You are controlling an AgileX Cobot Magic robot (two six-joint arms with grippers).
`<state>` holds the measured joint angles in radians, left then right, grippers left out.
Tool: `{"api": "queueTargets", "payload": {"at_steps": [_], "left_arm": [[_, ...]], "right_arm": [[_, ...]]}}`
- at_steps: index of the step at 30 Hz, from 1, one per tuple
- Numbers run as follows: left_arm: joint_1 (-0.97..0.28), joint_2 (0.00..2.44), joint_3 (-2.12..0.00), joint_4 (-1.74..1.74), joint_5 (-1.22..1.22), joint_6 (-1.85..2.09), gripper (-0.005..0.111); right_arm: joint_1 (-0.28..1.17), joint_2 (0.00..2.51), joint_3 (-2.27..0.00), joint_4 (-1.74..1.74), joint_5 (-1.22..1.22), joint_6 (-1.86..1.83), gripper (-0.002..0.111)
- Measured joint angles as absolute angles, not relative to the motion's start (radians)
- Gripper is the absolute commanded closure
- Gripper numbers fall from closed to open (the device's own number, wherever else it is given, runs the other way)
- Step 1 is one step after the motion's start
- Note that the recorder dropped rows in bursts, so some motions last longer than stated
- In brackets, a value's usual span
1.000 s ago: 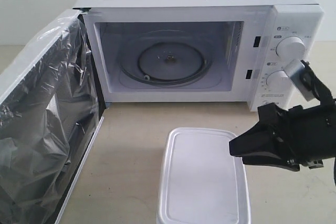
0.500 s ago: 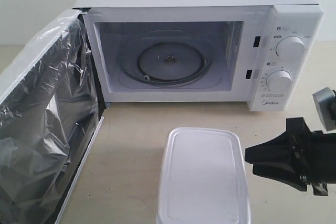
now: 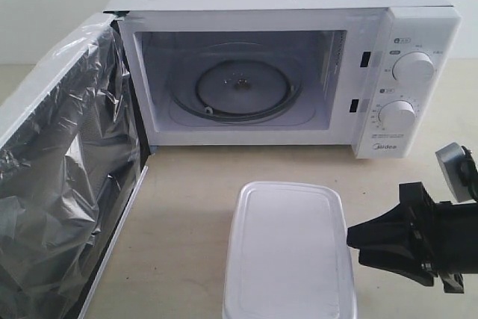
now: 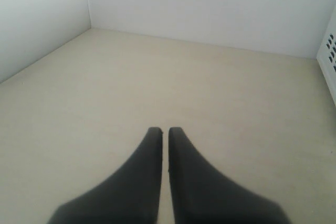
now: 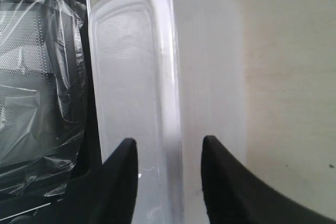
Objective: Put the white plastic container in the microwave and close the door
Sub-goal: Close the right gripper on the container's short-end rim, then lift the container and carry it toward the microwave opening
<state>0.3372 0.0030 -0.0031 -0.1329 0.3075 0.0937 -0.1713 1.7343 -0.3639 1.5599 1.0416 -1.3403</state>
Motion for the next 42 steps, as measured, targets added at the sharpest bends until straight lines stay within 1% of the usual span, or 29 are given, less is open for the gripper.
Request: {"api": "queueTargets", "payload": {"at_steps": [8,19,28,30,33,35,42], "left_arm": [[0.337,0.003,-0.003,-0.133,0.307,0.094,0.102],[0.337,0.003,-0.003,-0.133,0.307,0.094,0.102],[0.337,0.003,-0.003,-0.133,0.307,0.094,0.102],[0.337,0.003,-0.003,-0.133,0.307,0.094,0.102],[0.337,0.003,-0.003,-0.133,0.307,0.094,0.102],[0.337,0.003,-0.003,-0.133,0.307,0.094,0.102],[0.337,0.003,-0.003,-0.133,0.307,0.094,0.102]], "right_arm": [[-0.141,1.802,-0.364,1.605,1.068,-1.406,0.073],[-0.137,1.846,-0.364,1.654,1.108,-1.457,0.073],[-0.076,1.871,-0.364,1.665,1.087,-1.484,0.074],[-0.065,1.881,-0.364,1.665,1.067,-1.487,0.080],[-0.059,1.889,-0.364,1.679,1.078,-1.491,0.099],[-0.059,1.890,-0.364,1.683,1.086,-1.500,0.109],[-0.059,1.892,-0.364,1.710,1.092,-1.511,0.108]]}}
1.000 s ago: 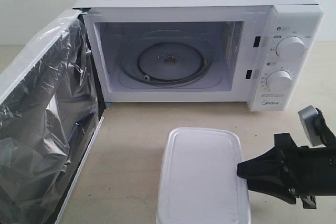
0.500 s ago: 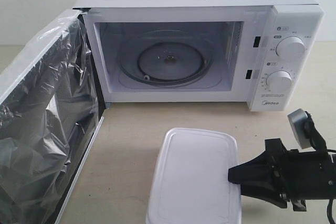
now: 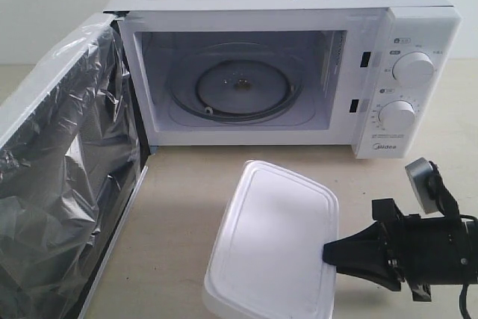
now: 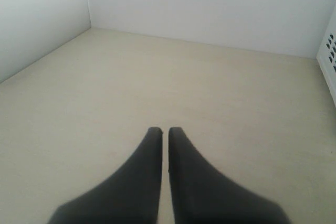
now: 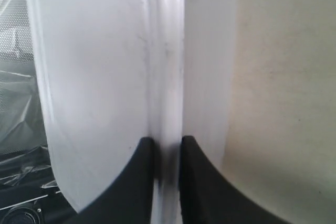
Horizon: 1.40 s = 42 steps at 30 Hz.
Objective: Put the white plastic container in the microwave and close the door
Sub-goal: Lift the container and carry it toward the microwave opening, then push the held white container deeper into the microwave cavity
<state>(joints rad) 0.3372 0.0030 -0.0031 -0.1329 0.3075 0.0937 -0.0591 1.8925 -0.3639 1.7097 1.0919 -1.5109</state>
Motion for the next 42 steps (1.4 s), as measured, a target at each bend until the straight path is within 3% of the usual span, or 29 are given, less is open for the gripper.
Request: {"api": "queueTargets", "payload": {"at_steps": [14,26,36,42], "left_arm": [[0.337,0.003,-0.003,-0.133,0.307,0.094,0.102],[0.337,0.003,-0.003,-0.133,0.307,0.094,0.102],[0.337,0.003,-0.003,-0.133,0.307,0.094,0.102],[0.337,0.003,-0.003,-0.133,0.307,0.094,0.102]], "right_arm": [[-0.059,1.888,-0.364,1.738,1.182,-1.532,0.108],[-0.053,1.682,-0.462,1.737,1.068,-1.348,0.108],[0.188,1.663,-0.644,1.734,0.811,-1.181,0.108],[0.260,1.663,-0.748,1.734,0.710,-1.047,0.108]]}}
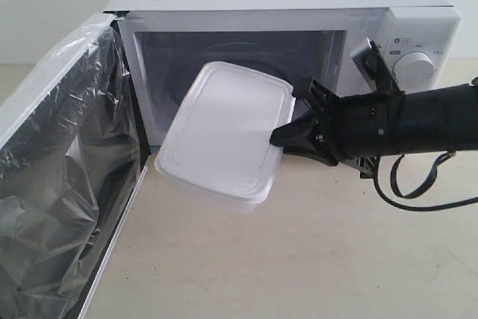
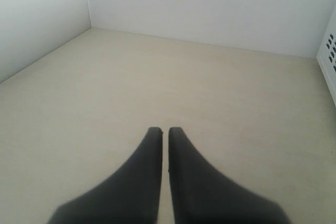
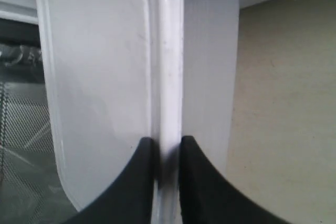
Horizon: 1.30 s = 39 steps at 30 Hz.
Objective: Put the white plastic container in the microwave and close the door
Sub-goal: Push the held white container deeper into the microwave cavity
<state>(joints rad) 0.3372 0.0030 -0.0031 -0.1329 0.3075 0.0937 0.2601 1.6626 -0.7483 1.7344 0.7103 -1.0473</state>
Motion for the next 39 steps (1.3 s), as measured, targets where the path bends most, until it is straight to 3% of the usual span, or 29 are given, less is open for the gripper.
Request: {"api": "queueTargets", "payload": {"at_steps": [11,39], "left_arm": [[0.337,0.003,-0.003,-0.133,0.307,0.094,0.102],[0.337,0.003,-0.003,-0.133,0.307,0.094,0.102]], "right_arm": [[0.409,1.665,-0.850,1.734,0.471,-0.846,0.108],[0.420,1.822,-1.079,1.736,0.301,-0.694,0.108]]}}
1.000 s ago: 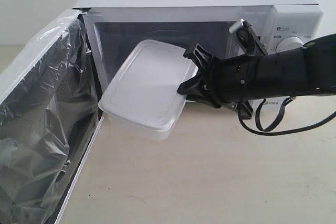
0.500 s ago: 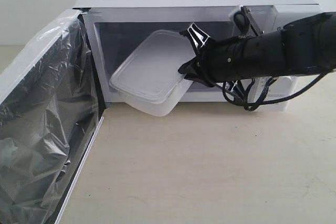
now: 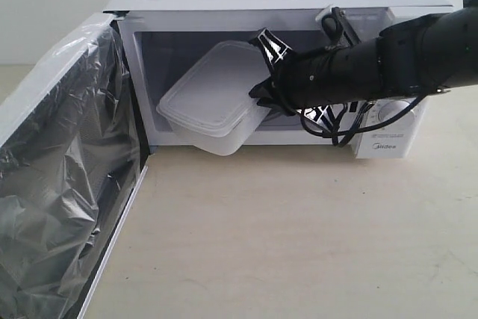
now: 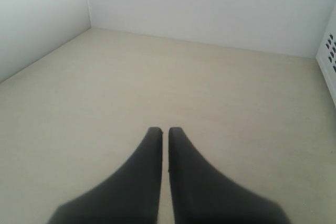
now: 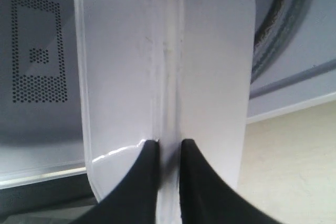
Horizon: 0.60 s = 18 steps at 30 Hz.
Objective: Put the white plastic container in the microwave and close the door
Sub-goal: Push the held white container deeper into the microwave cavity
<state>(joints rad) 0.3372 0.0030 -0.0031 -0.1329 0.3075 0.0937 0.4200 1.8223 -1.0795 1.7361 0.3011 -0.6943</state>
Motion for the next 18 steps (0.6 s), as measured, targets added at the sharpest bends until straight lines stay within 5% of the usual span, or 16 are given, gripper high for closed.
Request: {"api": "queueTargets", "payload": {"at_steps": [18], "left_arm": [[0.337,0.003,-0.003,-0.133,0.307,0.094,0.102]], "right_arm": [[0.501,1.839,-1.118,1.742,0.127,-0.617,0.108]]}}
